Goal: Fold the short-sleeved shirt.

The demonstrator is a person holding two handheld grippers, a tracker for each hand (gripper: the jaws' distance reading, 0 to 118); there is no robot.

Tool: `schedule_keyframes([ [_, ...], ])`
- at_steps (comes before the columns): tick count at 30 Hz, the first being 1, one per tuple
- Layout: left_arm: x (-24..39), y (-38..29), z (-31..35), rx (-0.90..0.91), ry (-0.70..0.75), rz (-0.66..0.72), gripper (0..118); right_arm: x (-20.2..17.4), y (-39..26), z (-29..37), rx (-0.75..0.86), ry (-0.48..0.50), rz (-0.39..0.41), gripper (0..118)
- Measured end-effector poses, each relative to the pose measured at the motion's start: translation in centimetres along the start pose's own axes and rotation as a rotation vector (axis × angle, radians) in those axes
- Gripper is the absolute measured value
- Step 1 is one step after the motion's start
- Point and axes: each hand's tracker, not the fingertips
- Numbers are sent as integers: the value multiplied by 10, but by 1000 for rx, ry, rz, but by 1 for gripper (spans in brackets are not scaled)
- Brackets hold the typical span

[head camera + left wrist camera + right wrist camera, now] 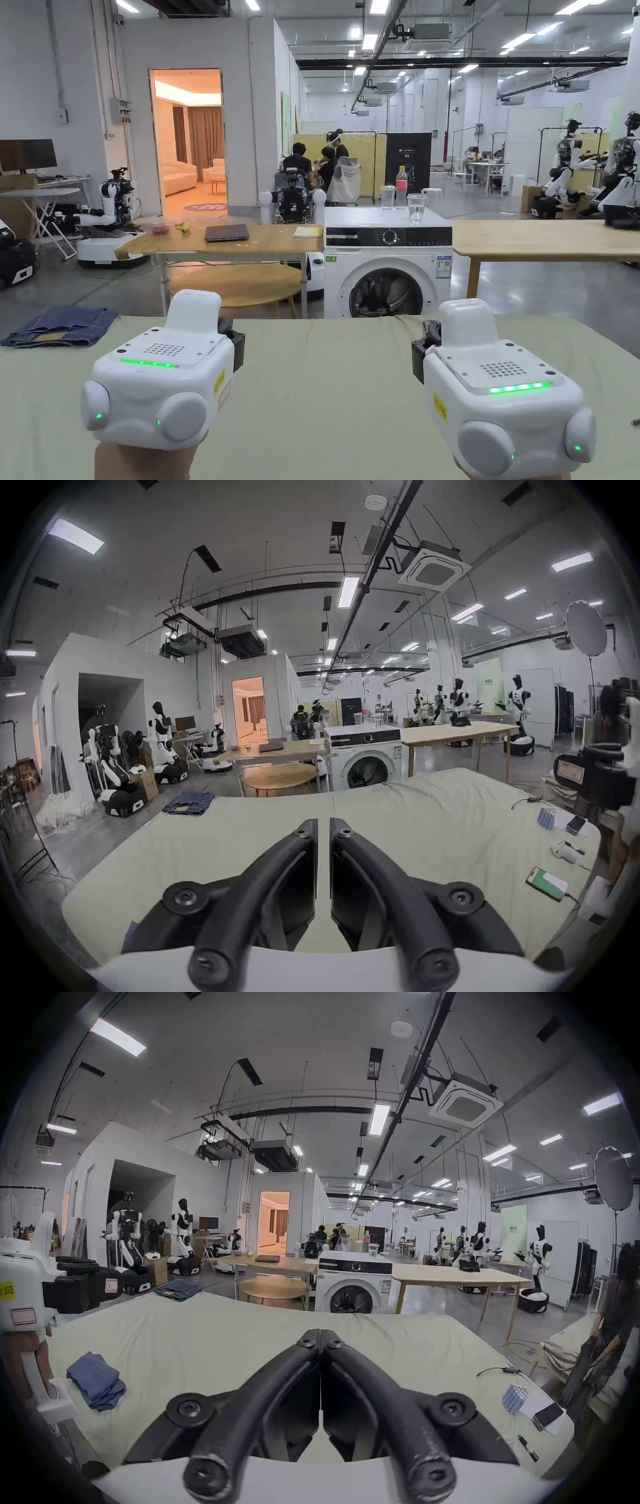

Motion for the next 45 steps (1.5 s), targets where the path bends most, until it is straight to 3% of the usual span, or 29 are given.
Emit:
schedule_keyframes([
  [4,2,-1,1,9,0,0,3,0,0,0,-2,2,-6,3],
  [8,2,0,2,15,-2,13,23,1,0,0,0,0,-6,27],
  [10,3,0,2,17,1,16,44,2,0,0,-1,2,-8,49],
  [12,3,0,2,23,5,8,50,2,0,-1,-5,3,-10,54],
  [15,4,0,0,22,-14,7,112,2,-1,-2,-6,15,-15,106],
  [16,4,-1,0,22,-15,3,116,2,-2,0,7,21,-20,111],
  [26,3,-2,6,53,-10,7,116,-8,1,-3,-40,-34,5,112],
  [45,-4,-7,0,-3,-14,37,116,-18,12,2,-91,-46,-42,112],
])
